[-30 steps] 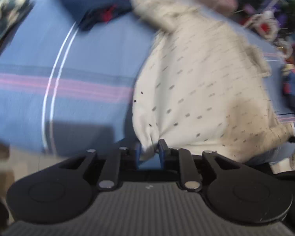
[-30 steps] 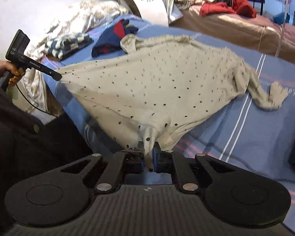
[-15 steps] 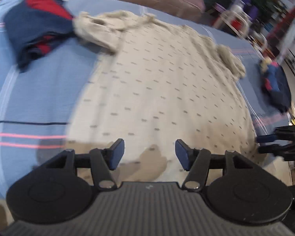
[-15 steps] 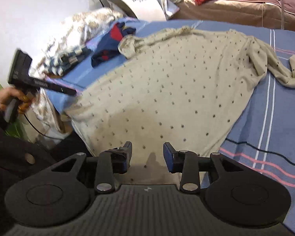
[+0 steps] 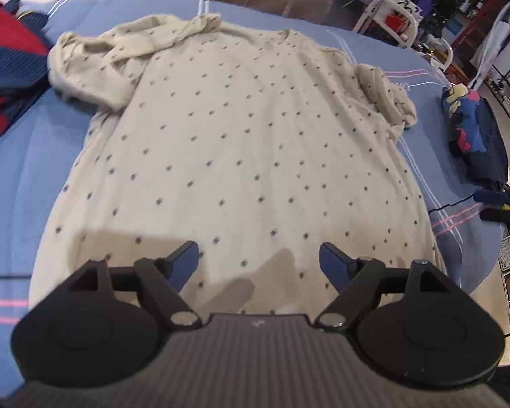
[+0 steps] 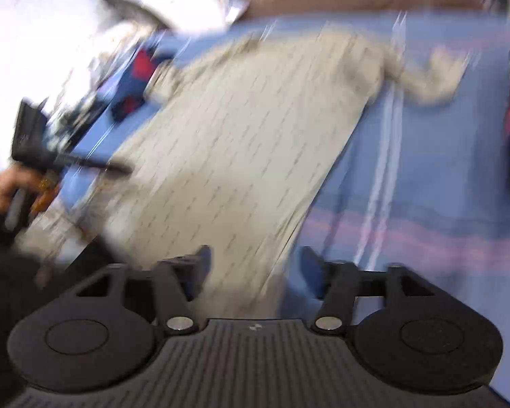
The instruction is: Fold small clothes
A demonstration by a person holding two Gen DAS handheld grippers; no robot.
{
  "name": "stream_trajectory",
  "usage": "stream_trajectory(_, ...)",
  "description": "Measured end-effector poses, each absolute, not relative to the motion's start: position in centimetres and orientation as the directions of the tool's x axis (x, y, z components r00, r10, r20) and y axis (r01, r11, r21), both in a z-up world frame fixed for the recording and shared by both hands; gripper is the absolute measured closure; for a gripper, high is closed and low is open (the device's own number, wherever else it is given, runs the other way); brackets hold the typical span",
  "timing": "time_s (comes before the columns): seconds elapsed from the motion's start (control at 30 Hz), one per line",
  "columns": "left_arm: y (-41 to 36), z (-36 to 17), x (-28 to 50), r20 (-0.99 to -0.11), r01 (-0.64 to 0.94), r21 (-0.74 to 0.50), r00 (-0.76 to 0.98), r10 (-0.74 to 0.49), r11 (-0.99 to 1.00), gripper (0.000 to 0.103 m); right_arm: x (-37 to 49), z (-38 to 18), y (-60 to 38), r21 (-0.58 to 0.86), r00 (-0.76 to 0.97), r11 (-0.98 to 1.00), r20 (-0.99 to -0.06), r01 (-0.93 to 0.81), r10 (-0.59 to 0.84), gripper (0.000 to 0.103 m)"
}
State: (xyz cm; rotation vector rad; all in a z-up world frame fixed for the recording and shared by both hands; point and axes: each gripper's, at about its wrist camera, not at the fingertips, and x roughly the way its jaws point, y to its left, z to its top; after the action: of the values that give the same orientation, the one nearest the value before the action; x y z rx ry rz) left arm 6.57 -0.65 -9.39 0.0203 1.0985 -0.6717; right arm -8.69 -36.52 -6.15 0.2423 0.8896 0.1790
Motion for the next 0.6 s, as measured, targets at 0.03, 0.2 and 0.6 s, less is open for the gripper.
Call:
stream_trajectory(0.03, -1.8, -9.3, 6.6, -0.822, 0.517, -0.293, 0.293, -0.488, 0.804, 0.015, -7.4, -6.1, -37.4, 0.272, 0.661, 0.962, -0.725, 0.014, 0.195, 0.000)
stream_trajectory(0.2, -4.6, -10.0, 6.1, -0.826, 0.473, -0.271, 0.333, -0.455, 0.838, 0.000, -1.0, -7.9, -43.7, 0.271, 0.737, 0.880, -0.664, 0.390, -0.123, 0.000)
stream_trajectory(0.6, -5.6, -13.6, 5.4, -0.880, 0.390, -0.168, 0.354, -0.315, 0.905, 0.000, 8.2, -13.6, -45.9, 0.049, 0.619, 0.911, -0.749, 0.410, -0.238, 0.050)
